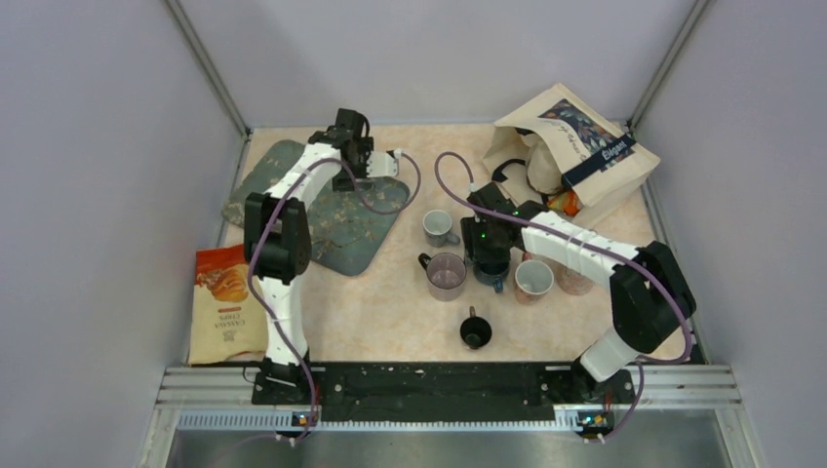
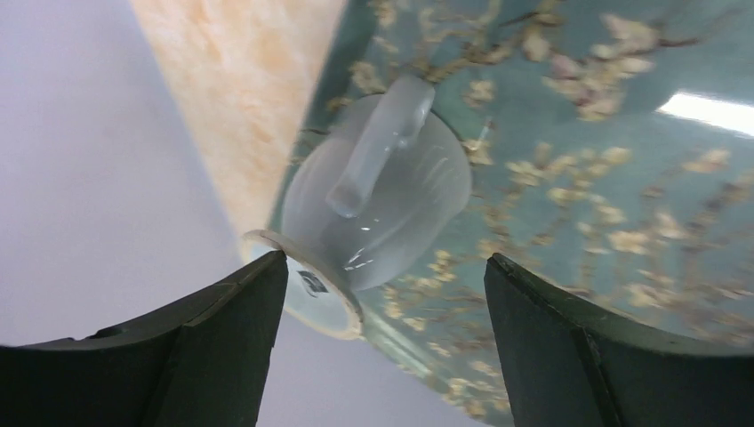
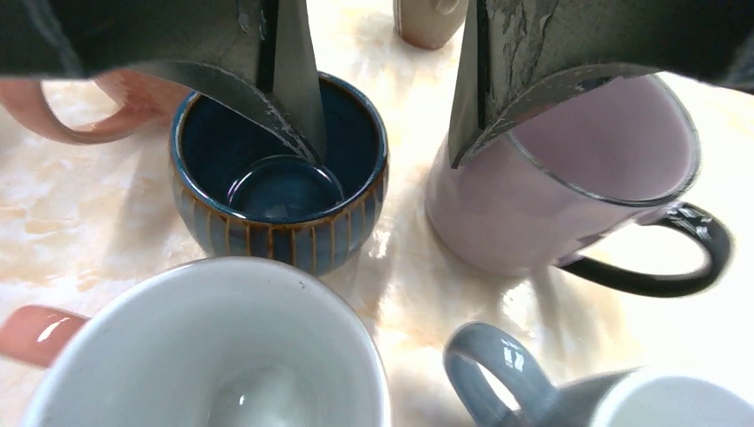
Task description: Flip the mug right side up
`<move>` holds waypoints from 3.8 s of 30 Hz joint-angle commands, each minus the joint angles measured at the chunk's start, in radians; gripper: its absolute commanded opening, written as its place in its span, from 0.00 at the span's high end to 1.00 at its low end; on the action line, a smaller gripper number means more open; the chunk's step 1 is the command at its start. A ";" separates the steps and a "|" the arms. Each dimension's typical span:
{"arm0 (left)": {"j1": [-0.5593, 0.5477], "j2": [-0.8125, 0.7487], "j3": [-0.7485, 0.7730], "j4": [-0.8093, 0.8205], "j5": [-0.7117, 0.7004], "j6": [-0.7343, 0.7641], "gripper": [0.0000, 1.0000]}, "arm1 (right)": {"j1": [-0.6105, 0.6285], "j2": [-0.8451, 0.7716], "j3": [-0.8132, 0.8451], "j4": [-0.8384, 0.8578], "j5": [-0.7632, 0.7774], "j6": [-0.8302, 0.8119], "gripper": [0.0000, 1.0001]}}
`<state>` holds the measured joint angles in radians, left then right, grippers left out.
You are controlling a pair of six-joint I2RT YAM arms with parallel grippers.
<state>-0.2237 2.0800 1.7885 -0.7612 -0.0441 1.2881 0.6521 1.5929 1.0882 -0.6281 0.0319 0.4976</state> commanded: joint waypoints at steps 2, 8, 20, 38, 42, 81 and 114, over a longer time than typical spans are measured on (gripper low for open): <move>-0.020 0.131 0.115 0.024 -0.189 0.222 0.17 | 0.006 -0.085 0.086 -0.058 0.036 -0.017 0.46; -0.043 0.175 0.123 0.032 -0.197 0.262 0.21 | 0.003 -0.108 0.083 -0.080 0.013 -0.025 0.46; -0.065 0.149 0.210 -0.225 -0.172 0.192 0.22 | -0.015 -0.116 0.097 -0.101 0.022 -0.051 0.45; -0.066 0.087 0.382 -0.362 0.185 -0.001 0.05 | -0.035 -0.159 0.119 -0.118 0.016 -0.062 0.40; -0.065 0.172 0.416 -0.258 0.106 -0.048 0.11 | -0.035 -0.179 0.122 -0.125 0.023 -0.067 0.39; -0.013 0.076 0.402 -0.206 0.080 -0.472 1.00 | -0.035 -0.295 0.177 -0.175 0.063 -0.105 0.30; -0.047 -0.420 0.218 -0.031 0.967 -1.501 1.00 | 0.023 -0.129 0.153 1.086 -0.582 0.284 0.40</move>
<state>-0.2474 1.7214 2.0068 -0.8738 0.8188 -0.1581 0.6605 1.4696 1.2049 0.2573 -0.4820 0.7444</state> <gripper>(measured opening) 0.198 0.772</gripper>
